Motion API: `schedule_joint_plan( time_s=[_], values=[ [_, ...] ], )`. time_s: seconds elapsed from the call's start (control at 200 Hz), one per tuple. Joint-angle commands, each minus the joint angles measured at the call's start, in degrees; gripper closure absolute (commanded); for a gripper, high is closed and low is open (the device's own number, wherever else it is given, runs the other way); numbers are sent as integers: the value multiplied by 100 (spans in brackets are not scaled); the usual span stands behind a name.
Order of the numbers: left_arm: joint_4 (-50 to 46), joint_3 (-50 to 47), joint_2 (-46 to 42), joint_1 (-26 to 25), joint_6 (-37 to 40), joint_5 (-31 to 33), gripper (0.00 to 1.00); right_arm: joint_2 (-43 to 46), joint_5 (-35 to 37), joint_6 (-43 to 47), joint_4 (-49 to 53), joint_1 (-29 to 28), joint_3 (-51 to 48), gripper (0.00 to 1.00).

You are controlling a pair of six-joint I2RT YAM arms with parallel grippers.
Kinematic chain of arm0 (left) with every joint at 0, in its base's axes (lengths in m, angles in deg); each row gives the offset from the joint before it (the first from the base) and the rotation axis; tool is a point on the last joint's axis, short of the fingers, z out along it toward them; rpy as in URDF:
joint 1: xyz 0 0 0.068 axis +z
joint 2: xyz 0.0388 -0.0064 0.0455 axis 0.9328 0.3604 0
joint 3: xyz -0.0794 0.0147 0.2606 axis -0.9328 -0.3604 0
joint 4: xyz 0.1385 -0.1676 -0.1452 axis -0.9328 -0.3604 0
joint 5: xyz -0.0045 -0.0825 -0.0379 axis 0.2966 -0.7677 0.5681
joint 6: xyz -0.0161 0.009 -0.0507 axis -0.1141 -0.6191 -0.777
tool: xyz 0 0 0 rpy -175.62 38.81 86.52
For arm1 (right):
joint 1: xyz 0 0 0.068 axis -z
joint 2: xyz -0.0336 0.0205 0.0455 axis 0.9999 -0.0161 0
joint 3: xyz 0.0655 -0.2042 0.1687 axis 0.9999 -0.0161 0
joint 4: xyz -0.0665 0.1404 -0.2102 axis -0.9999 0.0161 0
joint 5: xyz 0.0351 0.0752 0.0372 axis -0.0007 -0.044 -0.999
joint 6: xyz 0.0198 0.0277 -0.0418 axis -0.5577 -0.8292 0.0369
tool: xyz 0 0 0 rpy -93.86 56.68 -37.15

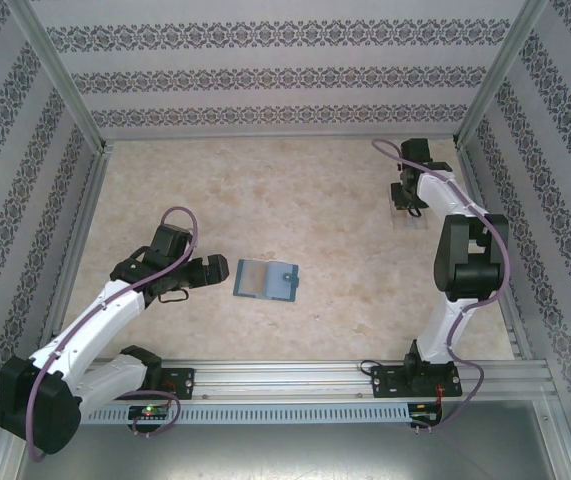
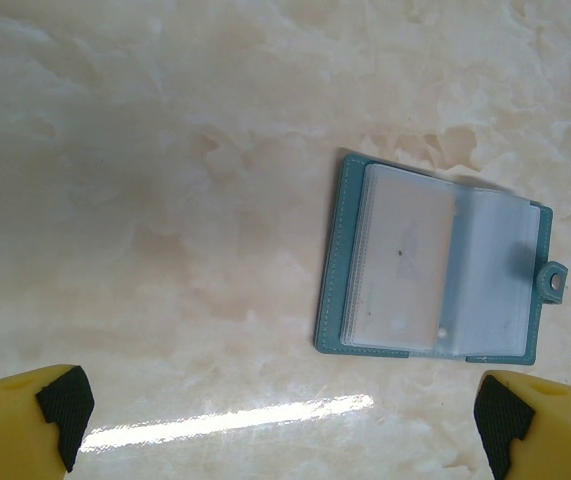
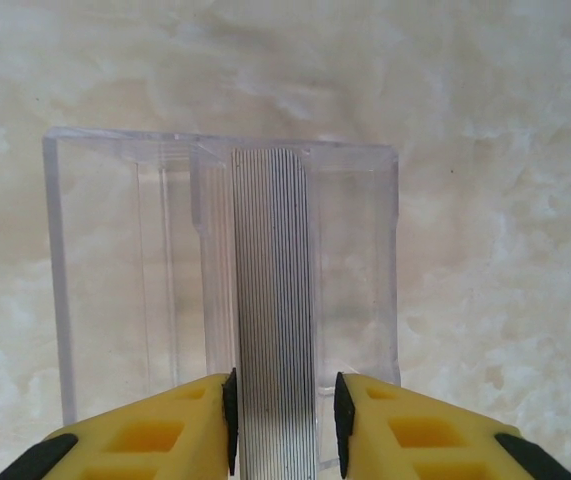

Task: Put the credit cards into the card holder

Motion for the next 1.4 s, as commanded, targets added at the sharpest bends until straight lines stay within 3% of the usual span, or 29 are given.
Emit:
schedule_joint_plan(
  time_s=[0.0, 0.095, 0.45, 0.819, 1.184, 1.274, 1.394],
  values=[
    [-187, 4, -61, -62, -59, 64, 0, 272, 158, 94, -126, -62, -127, 67],
    [-163, -12, -54, -59, -70, 46, 0, 243, 151, 103, -136, -62, -129, 69],
    [-91, -47, 67, -64, -86, -55, 0, 172, -129, 53, -86, -53, -149, 98],
    [-201, 153, -11, -63, 23, -126, 0, 1331, -828, -140, -154, -27, -338, 100],
    [315, 22, 268, -62, -144, -422, 0, 2984, -3614, -1159, -525, -190, -1098, 100],
    [547, -15, 486, -65, -218, -434, 0, 3315, -4176, -1681, -978, -514, -1528, 100],
    [794, -9, 860, -58, -245, -568, 0, 3596, -4199, -2140, -1650, -1325, -2105, 100]
  ],
)
